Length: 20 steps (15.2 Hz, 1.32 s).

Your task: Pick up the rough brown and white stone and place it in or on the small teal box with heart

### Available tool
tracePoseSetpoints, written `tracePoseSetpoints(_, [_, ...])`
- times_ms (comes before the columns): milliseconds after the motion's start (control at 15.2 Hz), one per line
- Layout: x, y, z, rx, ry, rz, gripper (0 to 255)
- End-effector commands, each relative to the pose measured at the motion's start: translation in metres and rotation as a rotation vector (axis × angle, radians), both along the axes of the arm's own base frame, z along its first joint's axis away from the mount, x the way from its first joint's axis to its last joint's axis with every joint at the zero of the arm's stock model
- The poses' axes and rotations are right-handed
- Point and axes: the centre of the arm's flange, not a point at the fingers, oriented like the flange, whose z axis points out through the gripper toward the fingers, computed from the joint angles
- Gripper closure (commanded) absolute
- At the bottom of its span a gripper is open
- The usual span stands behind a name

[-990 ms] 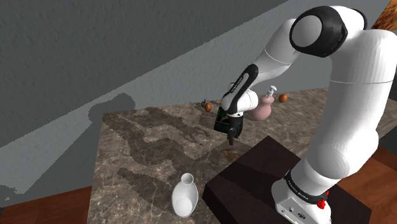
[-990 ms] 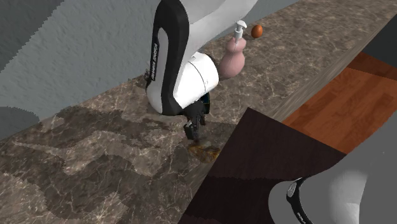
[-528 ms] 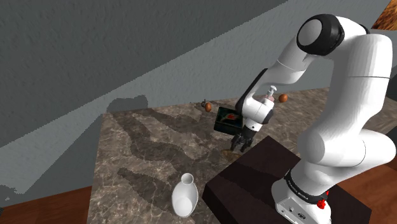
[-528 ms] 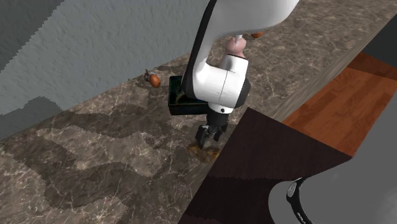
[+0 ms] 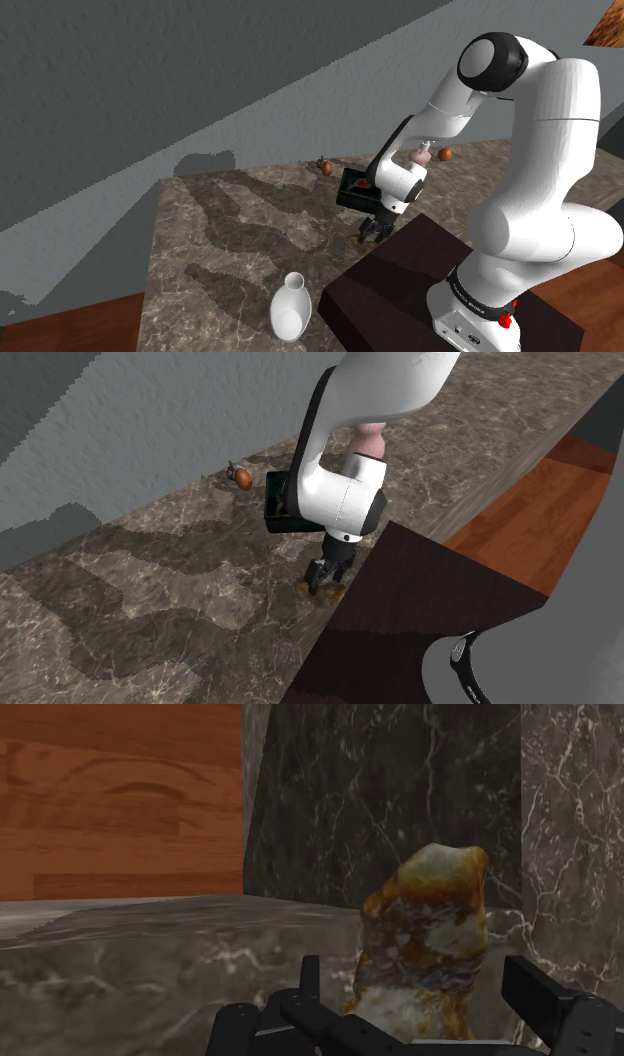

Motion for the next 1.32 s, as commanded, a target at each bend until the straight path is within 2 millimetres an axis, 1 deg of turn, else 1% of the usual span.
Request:
tracePoseSetpoints(0, [0.0,0.0,0.0,0.0,0.0,0.0,0])
tracePoseSetpoints(198, [0.0,0.0,0.0,0.0,0.0,0.0,0])
tracePoseSetpoints(264, [0.0,0.0,0.0,0.0,0.0,0.0,255])
tracePoseSetpoints(858, [0.0,0.0,0.0,0.0,0.0,0.0,255])
tracePoseSetpoints(1254, [0.0,0.0,0.031,0.0,0.0,0.0,255])
